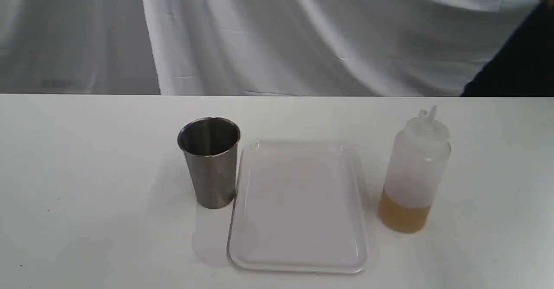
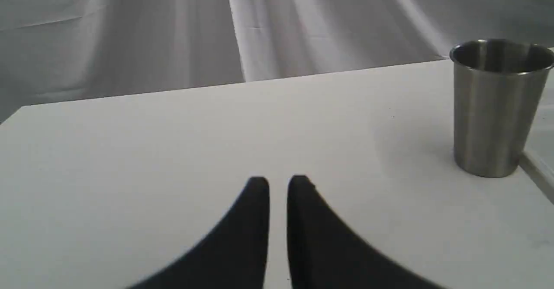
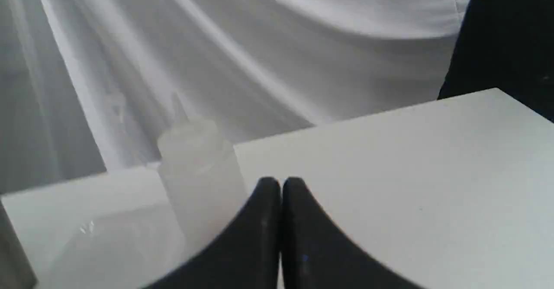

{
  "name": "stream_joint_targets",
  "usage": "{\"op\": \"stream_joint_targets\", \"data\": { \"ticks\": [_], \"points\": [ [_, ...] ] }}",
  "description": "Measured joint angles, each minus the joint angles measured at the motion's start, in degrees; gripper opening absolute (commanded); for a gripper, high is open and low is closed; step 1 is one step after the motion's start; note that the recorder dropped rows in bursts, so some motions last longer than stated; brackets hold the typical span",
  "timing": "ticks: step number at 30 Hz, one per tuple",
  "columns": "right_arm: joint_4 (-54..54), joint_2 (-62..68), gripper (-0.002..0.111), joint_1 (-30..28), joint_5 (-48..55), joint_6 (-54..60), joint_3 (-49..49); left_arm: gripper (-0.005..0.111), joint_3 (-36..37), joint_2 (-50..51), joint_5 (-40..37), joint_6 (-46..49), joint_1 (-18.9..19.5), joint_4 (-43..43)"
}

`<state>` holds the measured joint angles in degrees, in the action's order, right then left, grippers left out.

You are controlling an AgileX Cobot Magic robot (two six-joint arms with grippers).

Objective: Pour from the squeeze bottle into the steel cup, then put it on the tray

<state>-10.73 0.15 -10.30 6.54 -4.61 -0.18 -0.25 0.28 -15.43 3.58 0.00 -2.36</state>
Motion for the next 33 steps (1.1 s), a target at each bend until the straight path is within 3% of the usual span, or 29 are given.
{"op": "stream_joint_targets", "data": {
  "ticks": [11,28,33],
  "points": [
    [-28.1,0.0,0.0,0.0,-6.5,-0.3,0.0,0.008,0.0,0.0,0.0,0.0,0.0,0.0],
    [-35.7,0.0,0.0,0.0,-5.5,-0.4,0.0,0.008,0.0,0.0,0.0,0.0,0.0,0.0],
    [-36.0,0.0,0.0,0.3,-0.8,5.8,-0.7,0.008,0.0,0.0,0.0,0.0,0.0,0.0]
  ]
}}
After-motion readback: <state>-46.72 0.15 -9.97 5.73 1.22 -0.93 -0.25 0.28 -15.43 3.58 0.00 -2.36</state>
